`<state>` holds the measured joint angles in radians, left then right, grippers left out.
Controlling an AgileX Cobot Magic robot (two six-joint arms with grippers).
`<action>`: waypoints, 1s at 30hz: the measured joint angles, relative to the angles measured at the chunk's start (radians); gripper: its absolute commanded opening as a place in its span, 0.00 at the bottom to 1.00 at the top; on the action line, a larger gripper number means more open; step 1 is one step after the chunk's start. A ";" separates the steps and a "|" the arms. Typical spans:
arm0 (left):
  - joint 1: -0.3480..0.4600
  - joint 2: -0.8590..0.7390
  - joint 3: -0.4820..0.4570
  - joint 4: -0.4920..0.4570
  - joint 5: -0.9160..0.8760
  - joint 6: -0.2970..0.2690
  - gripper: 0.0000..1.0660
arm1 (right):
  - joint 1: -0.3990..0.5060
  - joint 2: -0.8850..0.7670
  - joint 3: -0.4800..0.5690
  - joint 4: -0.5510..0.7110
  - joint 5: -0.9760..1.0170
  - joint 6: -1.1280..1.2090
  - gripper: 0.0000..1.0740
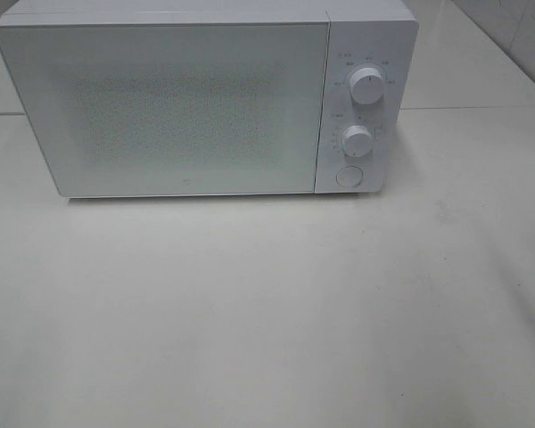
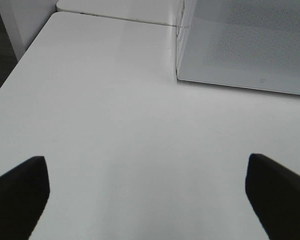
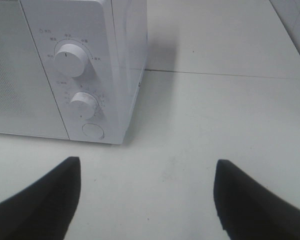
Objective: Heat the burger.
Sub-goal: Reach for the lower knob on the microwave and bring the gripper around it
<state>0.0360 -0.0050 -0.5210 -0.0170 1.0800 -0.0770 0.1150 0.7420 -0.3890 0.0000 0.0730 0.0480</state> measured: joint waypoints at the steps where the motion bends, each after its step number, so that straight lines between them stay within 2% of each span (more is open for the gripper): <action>1: 0.000 0.000 0.000 0.000 0.000 0.000 0.94 | 0.000 0.042 0.001 0.000 -0.061 0.001 0.69; 13: 0.000 0.000 0.000 0.000 0.000 0.000 0.94 | 0.000 0.285 0.001 -0.020 -0.436 0.001 0.69; 17: 0.000 0.000 0.000 0.000 0.000 0.000 0.94 | 0.000 0.387 0.033 -0.025 -0.654 -0.001 0.69; 18: 0.000 0.000 0.000 0.000 0.000 0.000 0.94 | 0.000 0.387 0.033 -0.025 -0.654 -0.001 0.69; 20: 0.000 0.000 0.000 0.000 0.000 0.000 0.94 | 0.000 0.447 0.069 -0.022 -0.808 -0.020 0.69; 21: 0.000 0.000 0.000 0.000 0.000 0.000 0.94 | 0.000 0.447 0.069 -0.022 -0.808 -0.020 0.69; 22: 0.000 0.000 0.000 0.000 0.000 0.000 0.94 | 0.000 0.485 0.089 -0.011 -0.905 -0.039 0.69; 24: 0.000 0.000 0.000 0.000 0.000 0.000 0.94 | 0.004 0.506 0.097 0.000 -0.943 -0.055 0.69; 26: 0.000 0.000 0.000 0.000 0.000 0.000 0.94 | 0.049 0.567 0.112 0.095 -1.007 -0.108 0.69; 27: 0.000 0.000 0.000 0.000 0.000 0.000 0.94 | 0.049 0.567 0.112 0.095 -1.007 -0.108 0.69; 28: 0.000 0.000 0.000 0.000 0.000 0.000 0.94 | 0.096 0.602 0.115 0.175 -1.030 -0.151 0.69; 29: 0.000 0.000 0.000 0.000 0.000 0.000 0.94 | 0.096 0.602 0.115 0.175 -1.030 -0.151 0.69; 30: 0.000 0.000 0.000 0.000 0.000 0.000 0.94 | 0.148 0.637 0.115 0.251 -1.051 -0.189 0.69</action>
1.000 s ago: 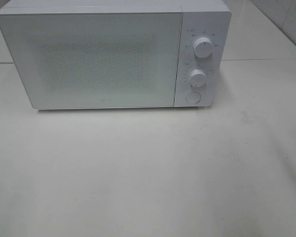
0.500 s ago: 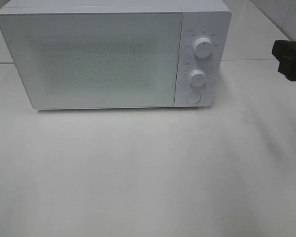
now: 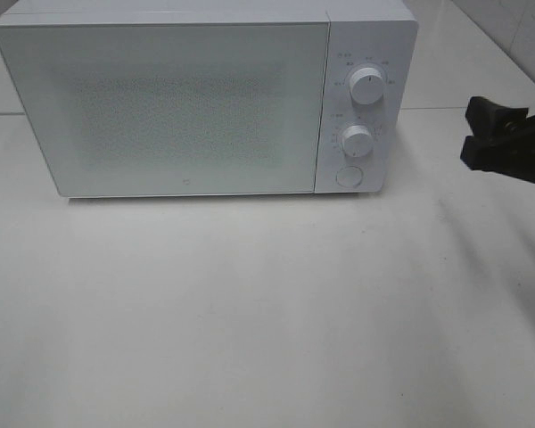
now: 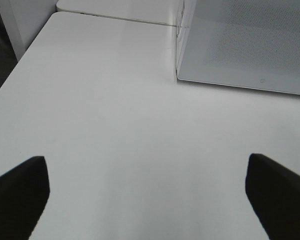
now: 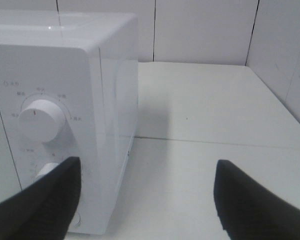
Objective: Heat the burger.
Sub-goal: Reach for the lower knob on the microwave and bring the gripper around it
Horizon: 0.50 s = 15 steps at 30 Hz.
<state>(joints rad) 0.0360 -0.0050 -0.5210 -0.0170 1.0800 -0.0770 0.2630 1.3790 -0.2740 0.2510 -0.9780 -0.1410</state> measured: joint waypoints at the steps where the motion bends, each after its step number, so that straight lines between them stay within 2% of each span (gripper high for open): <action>1: 0.000 0.000 0.000 0.000 0.000 0.000 0.94 | 0.027 0.020 0.001 0.030 -0.016 -0.021 0.69; 2: 0.000 0.000 0.000 0.000 0.000 0.000 0.94 | 0.027 0.020 0.001 0.030 -0.016 -0.021 0.69; 3: 0.000 0.000 0.000 0.000 0.000 0.000 0.94 | 0.072 0.058 0.002 0.071 -0.042 -0.054 0.69; 5: 0.000 0.000 0.000 0.000 0.000 0.000 0.94 | 0.094 0.073 0.002 0.085 -0.055 -0.064 0.69; 6: 0.000 0.000 0.000 0.000 0.000 0.000 0.94 | 0.134 0.107 0.002 0.114 -0.093 -0.074 0.69; 8: 0.000 0.000 0.000 0.000 0.000 0.000 0.94 | 0.150 0.120 0.002 0.128 -0.107 -0.075 0.69; 10: 0.000 0.000 0.000 0.000 0.000 0.000 0.94 | 0.227 0.175 0.001 0.188 -0.178 -0.080 0.69; 13: 0.000 0.000 0.000 0.000 0.000 0.000 0.94 | 0.248 0.185 0.001 0.203 -0.193 -0.081 0.69; 15: 0.000 0.000 0.000 0.000 0.000 0.000 0.94 | 0.307 0.215 0.000 0.264 -0.219 -0.081 0.69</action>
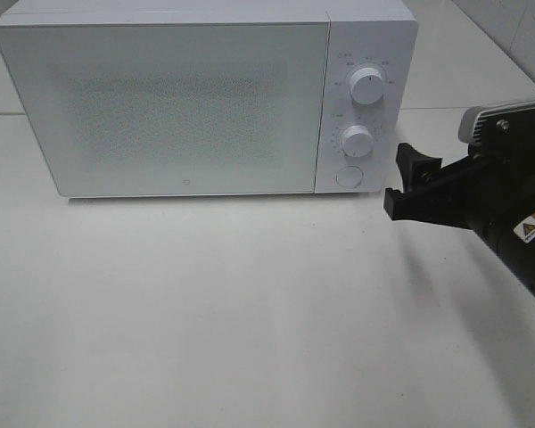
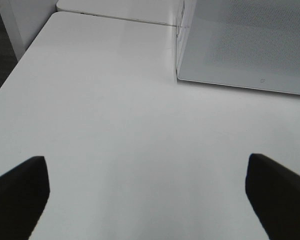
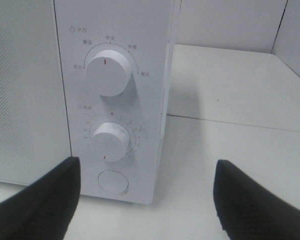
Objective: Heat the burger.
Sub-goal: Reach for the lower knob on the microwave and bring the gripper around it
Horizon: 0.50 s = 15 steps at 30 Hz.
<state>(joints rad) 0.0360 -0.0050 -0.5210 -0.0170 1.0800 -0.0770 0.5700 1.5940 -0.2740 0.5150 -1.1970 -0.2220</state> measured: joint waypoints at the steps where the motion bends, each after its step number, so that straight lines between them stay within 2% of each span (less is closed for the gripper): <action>1: 0.000 0.000 0.000 0.000 0.000 0.000 0.94 | 0.000 0.000 0.000 0.000 0.000 0.000 0.69; 3: 0.000 0.000 0.000 0.000 0.000 0.000 0.94 | 0.060 0.028 0.000 0.085 -0.006 -0.003 0.69; 4: 0.000 0.000 0.000 0.000 0.000 0.000 0.94 | 0.060 0.028 0.000 0.085 -0.006 -0.003 0.69; 6: 0.000 0.000 0.000 0.000 0.000 0.000 0.94 | 0.133 0.056 0.000 0.193 -0.007 -0.010 0.69; 15: 0.000 0.000 0.000 0.000 0.000 0.000 0.94 | 0.209 0.100 -0.016 0.295 -0.009 -0.010 0.69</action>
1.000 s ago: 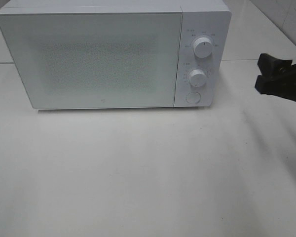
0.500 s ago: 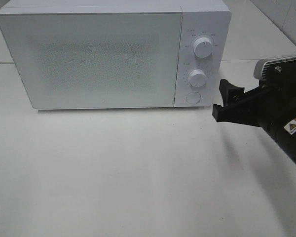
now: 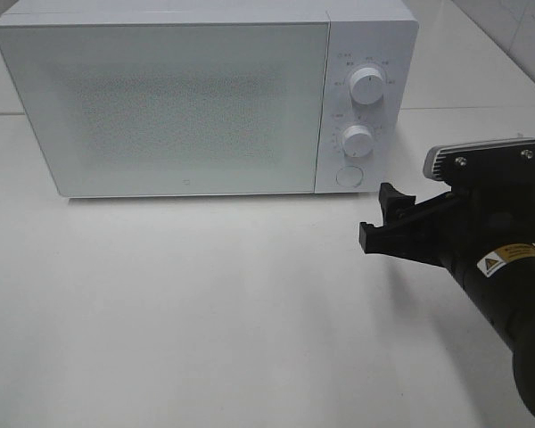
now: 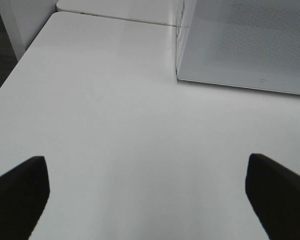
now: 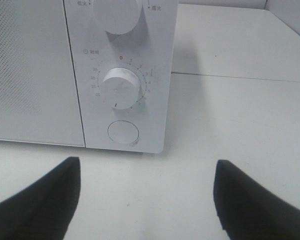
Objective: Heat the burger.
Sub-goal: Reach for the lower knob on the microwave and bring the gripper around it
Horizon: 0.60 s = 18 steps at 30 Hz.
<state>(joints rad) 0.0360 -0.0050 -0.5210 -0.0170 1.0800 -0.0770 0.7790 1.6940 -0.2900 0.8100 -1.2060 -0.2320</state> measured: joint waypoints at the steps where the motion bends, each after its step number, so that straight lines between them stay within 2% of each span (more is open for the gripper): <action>1: 0.000 0.000 0.000 0.000 0.000 0.000 0.94 | 0.000 0.005 -0.005 0.000 0.000 -0.001 0.69; 18: 0.000 0.000 0.000 0.000 0.000 0.000 0.94 | 0.000 0.046 -0.044 -0.002 0.000 -0.002 0.69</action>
<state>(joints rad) 0.0360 -0.0050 -0.5210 -0.0170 1.0800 -0.0770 0.7790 1.7400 -0.3340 0.8080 -1.2060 -0.2340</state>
